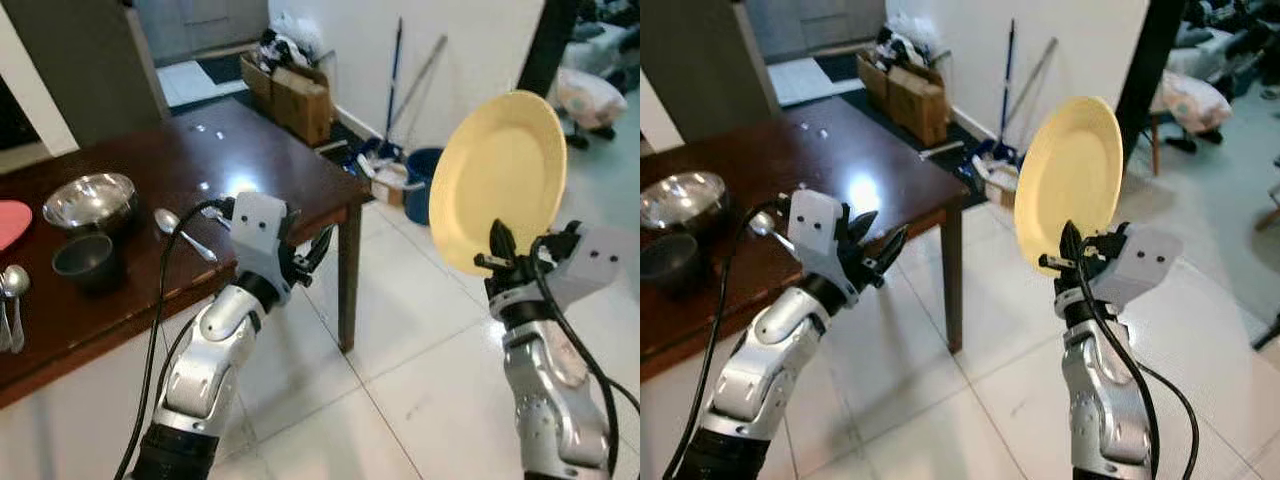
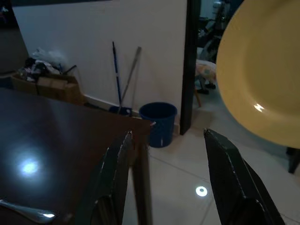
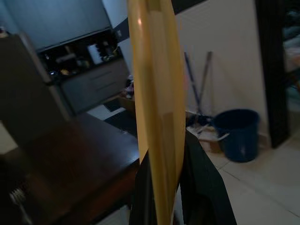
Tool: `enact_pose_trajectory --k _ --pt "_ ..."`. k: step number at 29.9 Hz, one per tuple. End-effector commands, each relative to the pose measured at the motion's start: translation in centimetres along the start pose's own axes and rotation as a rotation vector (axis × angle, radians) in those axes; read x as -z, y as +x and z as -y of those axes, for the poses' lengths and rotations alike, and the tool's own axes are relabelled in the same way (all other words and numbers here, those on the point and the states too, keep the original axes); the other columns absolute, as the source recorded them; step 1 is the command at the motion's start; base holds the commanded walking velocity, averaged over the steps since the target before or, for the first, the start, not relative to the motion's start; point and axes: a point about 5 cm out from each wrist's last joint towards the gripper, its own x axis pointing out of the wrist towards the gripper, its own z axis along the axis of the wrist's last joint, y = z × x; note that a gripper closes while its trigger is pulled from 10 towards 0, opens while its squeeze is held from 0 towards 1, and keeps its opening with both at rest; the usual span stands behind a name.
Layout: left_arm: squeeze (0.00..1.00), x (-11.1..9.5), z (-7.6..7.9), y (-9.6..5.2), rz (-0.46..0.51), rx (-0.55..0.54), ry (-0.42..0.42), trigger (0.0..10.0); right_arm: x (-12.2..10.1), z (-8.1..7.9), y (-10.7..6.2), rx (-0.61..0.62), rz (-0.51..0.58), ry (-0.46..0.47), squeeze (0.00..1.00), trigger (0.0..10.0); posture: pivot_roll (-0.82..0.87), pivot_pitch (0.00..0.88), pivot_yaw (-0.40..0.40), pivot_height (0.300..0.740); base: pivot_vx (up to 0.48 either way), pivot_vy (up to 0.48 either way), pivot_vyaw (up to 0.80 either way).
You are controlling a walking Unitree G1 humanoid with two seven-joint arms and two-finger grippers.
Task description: Setting the table
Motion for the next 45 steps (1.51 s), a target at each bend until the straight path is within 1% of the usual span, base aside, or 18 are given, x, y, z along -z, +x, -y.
enact_pose_trajectory --k 1,11,15,17,20,23,25,26,28,30,31,33,34,35,37,40,42,45 --pt "0.00 0.2 -0.4 -0.3 -0.011 -0.013 0.007 10.0 -0.1 -0.5 0.0 -0.031 -0.004 0.014 0.00 10.0 -0.11 0.000 0.137 0.740 0.472 0.000 0.00" --pt "0.00 0.2 -0.3 -0.3 -0.012 -0.015 0.006 10.0 0.1 -1.3 -0.3 -0.105 -0.035 0.041 0.00 10.0 -0.11 0.000 0.135 0.740 0.472 0.000 0.00" --pt "0.00 0.2 -0.4 -0.3 -0.013 -0.018 0.006 10.0 0.2 -2.2 -0.5 -0.190 -0.055 0.065 0.00 10.0 -0.11 0.000 0.135 0.740 0.472 0.000 0.00" --pt "0.00 0.2 -0.4 -0.3 -0.013 -0.021 0.008 10.0 0.2 -3.7 -1.0 -0.324 -0.090 0.141 0.00 10.0 -0.11 0.000 0.134 0.740 0.472 0.000 0.00" --pt "0.00 0.2 -0.5 -0.3 -0.013 -0.022 0.009 10.0 0.1 -4.2 -1.2 -0.373 -0.103 0.175 0.00 10.0 -0.11 0.000 0.133 0.740 0.472 0.000 0.00" --pt "0.00 0.0 -0.6 -0.3 -0.009 -0.033 0.011 10.0 0.1 -4.9 -1.8 -0.432 -0.131 0.292 0.00 10.0 -0.11 0.000 0.131 0.740 0.477 0.000 0.00" --pt "0.00 0.0 -0.7 -0.3 -0.009 -0.037 0.012 10.0 0.1 -4.9 -1.9 -0.441 -0.135 0.334 0.00 10.0 -0.11 0.000 0.130 0.740 0.480 0.000 0.00" --pt "0.00 0.0 -0.7 -0.3 -0.009 -0.043 0.012 10.0 0.0 -4.6 -2.1 -0.446 -0.139 0.382 0.00 10.0 -0.11 0.000 0.129 0.740 0.480 0.000 0.00" --pt "0.00 0.0 -0.8 -0.3 -0.009 -0.045 0.011 10.0 0.0 -4.5 -2.2 -0.447 -0.140 0.391 0.00 10.0 -0.11 0.000 0.129 0.740 0.480 0.000 0.00" --pt "0.00 0.0 -1.1 -0.4 -0.010 -0.063 0.009 10.0 0.0 -3.8 -2.3 -0.443 -0.142 0.458 0.00 10.0 -0.11 0.000 0.127 0.740 0.480 0.000 0.00" --pt "0.00 0.0 -1.1 -0.4 -0.010 -0.063 0.009 10.0 0.0 -3.8 -2.3 -0.443 -0.142 0.458 0.00 10.0 -0.11 0.000 0.127 0.740 0.480 0.000 0.00" --pt "0.00 0.0 -1.6 -0.5 -0.020 -0.096 -0.006 10.0 -0.1 -3.2 -2.5 -0.453 -0.143 0.549 0.00 10.0 -0.11 0.000 0.126 0.740 0.343 0.000 0.00" --pt "0.00 0.0 -1.6 -0.5 -0.020 -0.096 -0.006 10.0 -0.1 -3.2 -2.5 -0.453 -0.143 0.549 0.00 10.0 -0.11 0.000 0.126 0.740 0.255 0.000 0.00" --pt "0.00 -0.2 -2.3 -0.6 -0.017 -0.135 -0.017 10.0 -0.2 -2.7 -2.6 -0.463 -0.142 0.639 0.00 10.0 -0.11 0.000 0.127 0.740 0.000 0.000 0.00" --pt "0.00 -0.6 -2.9 -0.9 -0.004 -0.153 -0.022 10.0 0.0 -2.3 -2.6 -0.460 -0.150 0.716 0.00 10.0 -0.10 0.000 0.127 0.740 0.000 0.000 0.00" --pt "0.00 -0.9 -3.6 -1.1 -0.002 -0.172 -0.003 10.0 0.7 -2.0 -2.7 -0.435 -0.170 0.785 0.00 10.0 -0.10 0.000 0.125 0.740 0.000 0.000 0.00" --pt "0.00 -1.0 -4.0 -1.2 0.001 -0.182 0.004 10.0 1.2 -1.8 -2.6 -0.417 -0.183 0.795 0.00 10.0 -0.09 0.000 0.125 0.740 0.000 0.000 0.00" --pt "0.00 -2.0 -5.7 -1.6 0.019 -0.223 0.041 10.0 2.9 -1.6 -2.4 -0.386 -0.236 0.816 0.00 10.0 -0.08 0.000 0.127 0.740 0.000 0.000 0.00"
